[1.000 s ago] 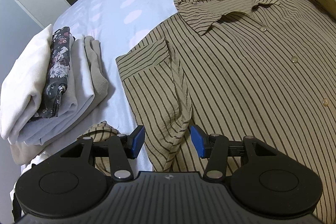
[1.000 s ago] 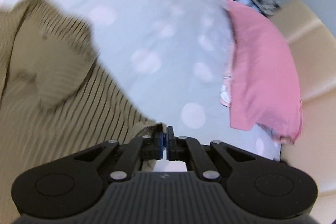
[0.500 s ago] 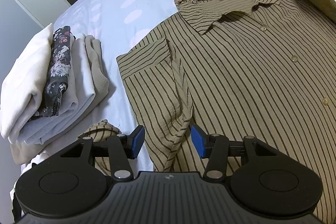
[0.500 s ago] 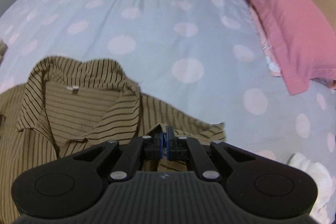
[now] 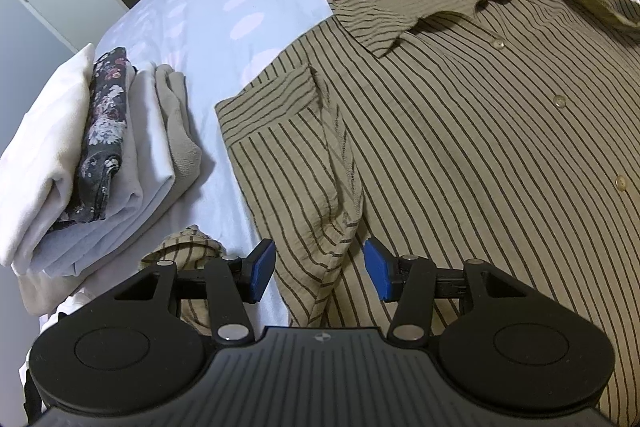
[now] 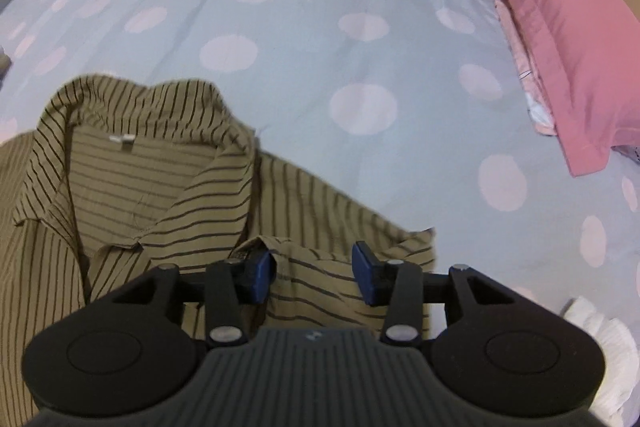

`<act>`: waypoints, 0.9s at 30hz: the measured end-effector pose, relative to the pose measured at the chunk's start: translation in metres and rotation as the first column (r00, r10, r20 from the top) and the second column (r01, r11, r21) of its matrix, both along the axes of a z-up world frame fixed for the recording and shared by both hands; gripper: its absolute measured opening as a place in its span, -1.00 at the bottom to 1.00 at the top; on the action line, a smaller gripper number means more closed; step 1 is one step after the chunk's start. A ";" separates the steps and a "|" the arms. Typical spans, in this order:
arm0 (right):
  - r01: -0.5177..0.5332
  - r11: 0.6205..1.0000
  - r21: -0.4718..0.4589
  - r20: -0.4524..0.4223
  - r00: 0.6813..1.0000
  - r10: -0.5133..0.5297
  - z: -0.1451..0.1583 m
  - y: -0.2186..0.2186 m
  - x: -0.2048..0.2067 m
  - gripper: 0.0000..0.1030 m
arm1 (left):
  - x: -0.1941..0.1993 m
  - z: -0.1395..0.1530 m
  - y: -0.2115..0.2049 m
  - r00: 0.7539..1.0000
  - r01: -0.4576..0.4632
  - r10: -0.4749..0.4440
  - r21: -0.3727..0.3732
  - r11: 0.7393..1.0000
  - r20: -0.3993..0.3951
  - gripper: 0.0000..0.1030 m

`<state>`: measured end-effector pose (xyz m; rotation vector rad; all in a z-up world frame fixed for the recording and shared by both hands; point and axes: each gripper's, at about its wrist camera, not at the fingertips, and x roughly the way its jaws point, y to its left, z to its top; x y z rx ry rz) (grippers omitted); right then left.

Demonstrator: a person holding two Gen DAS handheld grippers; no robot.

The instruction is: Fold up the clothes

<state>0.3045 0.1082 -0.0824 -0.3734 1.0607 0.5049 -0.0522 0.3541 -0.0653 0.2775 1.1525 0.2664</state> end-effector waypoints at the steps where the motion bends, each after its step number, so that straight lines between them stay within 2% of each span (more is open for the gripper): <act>1: 0.008 1.000 0.015 -0.031 0.999 -0.007 0.002 -0.005 0.003 0.18 | 0.001 -0.002 -0.001 1.000 0.005 -0.005 0.000 1.000 -0.006 -0.08; 2: 0.015 0.999 0.035 -0.082 0.997 -0.013 0.003 -0.009 0.007 0.38 | 0.001 -0.004 -0.002 1.000 0.009 -0.009 0.001 1.000 -0.013 -0.08; 5: -0.019 0.999 0.041 -0.132 0.991 0.024 0.003 -0.008 0.005 0.40 | 0.004 -0.011 -0.005 0.999 0.019 -0.019 0.003 1.000 -0.034 -0.08; 6: -0.042 0.999 0.033 -0.124 0.991 0.045 0.003 -0.006 0.002 0.40 | 0.004 -0.012 -0.005 0.999 0.018 -0.017 0.003 1.000 -0.037 -0.08; 8: -0.063 0.998 -0.013 -0.046 0.997 0.062 0.005 -0.002 -0.002 0.37 | 0.006 -0.014 -0.005 0.999 0.015 -0.015 0.002 1.000 -0.043 -0.08; 10: -0.020 0.998 -0.054 0.005 1.000 0.021 0.002 -0.003 0.004 0.14 | 0.008 -0.016 -0.005 0.999 0.014 -0.014 0.001 1.000 -0.045 -0.08; 11: 0.015 0.998 -0.063 0.009 1.000 -0.014 -0.002 -0.005 0.009 -0.15 | 0.008 -0.016 -0.006 0.999 0.015 -0.015 -0.001 1.000 -0.046 -0.08; 12: 0.045 0.997 -0.063 0.005 0.999 -0.045 -0.007 -0.007 0.016 -0.25 | 0.009 -0.017 -0.006 0.999 0.015 -0.015 -0.001 1.000 -0.048 -0.08; 22: 0.274 0.958 -0.086 -0.024 0.961 -0.277 -0.059 -0.021 0.058 -0.29 | 0.013 -0.033 -0.004 0.995 0.020 -0.020 0.003 1.000 -0.097 -0.08; 23: 0.292 0.953 -0.086 -0.035 0.955 -0.296 -0.063 -0.023 0.060 -0.68 | 0.013 -0.034 -0.004 0.995 0.019 -0.018 0.004 1.000 -0.101 -0.08; 24: 0.307 0.948 -0.079 -0.037 0.950 -0.311 -0.065 -0.025 0.061 -0.97 | 0.013 -0.035 -0.003 0.995 0.017 -0.016 0.003 1.000 -0.103 -0.08; 27: 0.336 0.942 -0.031 0.027 0.942 -0.335 -0.058 -0.029 0.061 -0.99 | 0.014 -0.038 -0.002 0.994 0.013 -0.013 -0.002 1.000 -0.109 -0.08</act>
